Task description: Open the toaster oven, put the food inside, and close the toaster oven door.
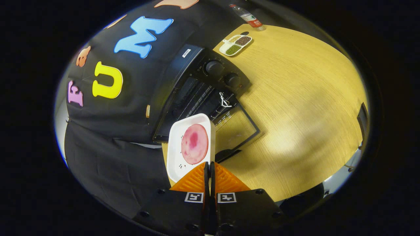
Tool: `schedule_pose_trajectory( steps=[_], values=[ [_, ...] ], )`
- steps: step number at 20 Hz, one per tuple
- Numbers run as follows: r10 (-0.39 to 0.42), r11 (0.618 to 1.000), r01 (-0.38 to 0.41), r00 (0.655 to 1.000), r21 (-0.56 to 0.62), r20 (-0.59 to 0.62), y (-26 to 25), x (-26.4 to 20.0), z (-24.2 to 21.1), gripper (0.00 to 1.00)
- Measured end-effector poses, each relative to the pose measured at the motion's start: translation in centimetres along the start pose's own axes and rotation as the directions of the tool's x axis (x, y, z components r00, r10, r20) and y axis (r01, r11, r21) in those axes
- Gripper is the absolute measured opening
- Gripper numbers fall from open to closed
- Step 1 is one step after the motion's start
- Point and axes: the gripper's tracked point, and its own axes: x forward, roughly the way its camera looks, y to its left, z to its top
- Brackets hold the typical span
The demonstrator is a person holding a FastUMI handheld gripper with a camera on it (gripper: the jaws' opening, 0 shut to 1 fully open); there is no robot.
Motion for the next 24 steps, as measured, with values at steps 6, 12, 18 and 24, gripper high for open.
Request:
schedule_pose_trajectory(
  steps=[6,12,18,24],
  values=[
    [-0.012,0.997,0.011,1.0,0.08,0.014,0.4,5.9,1.9,0.02],
    [-0.029,0.984,0.013,0.996,0.179,0.086,1.2,9.9,4.2,0.02],
    [-0.015,0.967,-0.038,0.978,0.254,0.207,2.8,13.4,6.6,0.02],
    [0.007,0.945,-0.101,0.957,0.31,0.29,4.2,15.6,8.8,0.02]
  ],
)
